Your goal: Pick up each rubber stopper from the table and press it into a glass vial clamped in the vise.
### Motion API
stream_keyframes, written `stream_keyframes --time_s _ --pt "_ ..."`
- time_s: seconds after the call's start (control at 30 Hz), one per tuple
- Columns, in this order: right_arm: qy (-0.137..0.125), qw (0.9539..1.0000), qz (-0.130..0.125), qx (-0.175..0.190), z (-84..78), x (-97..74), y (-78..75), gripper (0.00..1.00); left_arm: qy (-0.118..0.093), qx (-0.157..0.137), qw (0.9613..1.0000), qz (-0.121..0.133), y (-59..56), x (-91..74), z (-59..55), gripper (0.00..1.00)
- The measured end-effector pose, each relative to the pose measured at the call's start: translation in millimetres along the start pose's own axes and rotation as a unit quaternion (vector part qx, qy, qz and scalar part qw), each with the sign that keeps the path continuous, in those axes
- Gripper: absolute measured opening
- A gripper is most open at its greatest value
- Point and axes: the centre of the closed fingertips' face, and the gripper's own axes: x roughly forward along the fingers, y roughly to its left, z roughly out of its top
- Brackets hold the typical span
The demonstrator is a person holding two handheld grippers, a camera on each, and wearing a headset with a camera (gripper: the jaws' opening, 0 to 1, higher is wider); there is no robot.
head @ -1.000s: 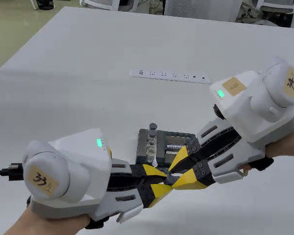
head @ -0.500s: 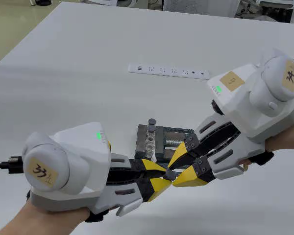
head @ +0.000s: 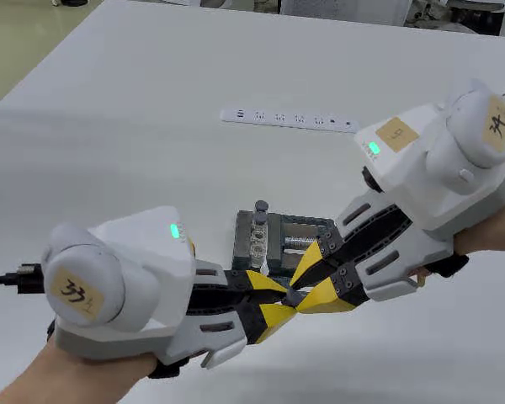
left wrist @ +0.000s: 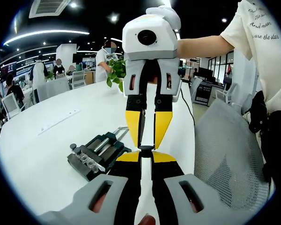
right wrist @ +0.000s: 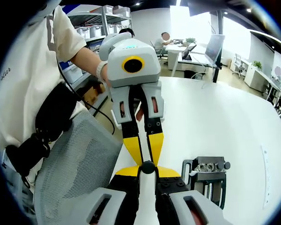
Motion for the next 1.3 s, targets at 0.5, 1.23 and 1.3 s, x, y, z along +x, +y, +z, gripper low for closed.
stream_keyframes --time_s 0.5,1.23,1.3 --pt "0.002 0.9999 0.01 -0.002 -0.8 0.3 3.1 0.06 -0.002 -0.003 1.0 -0.007 -1.5 -0.6 -2.2 0.03" --pt "0.014 0.9999 0.001 -0.005 -5.5 2.8 -3.2 0.06 0.002 -0.033 0.9994 -0.007 -3.0 4.2 -6.6 0.24" --pt "0.014 0.9999 -0.001 -0.005 -5.4 2.7 -4.1 0.06 0.006 -0.036 0.9993 0.0 -0.4 4.3 -9.2 0.31"
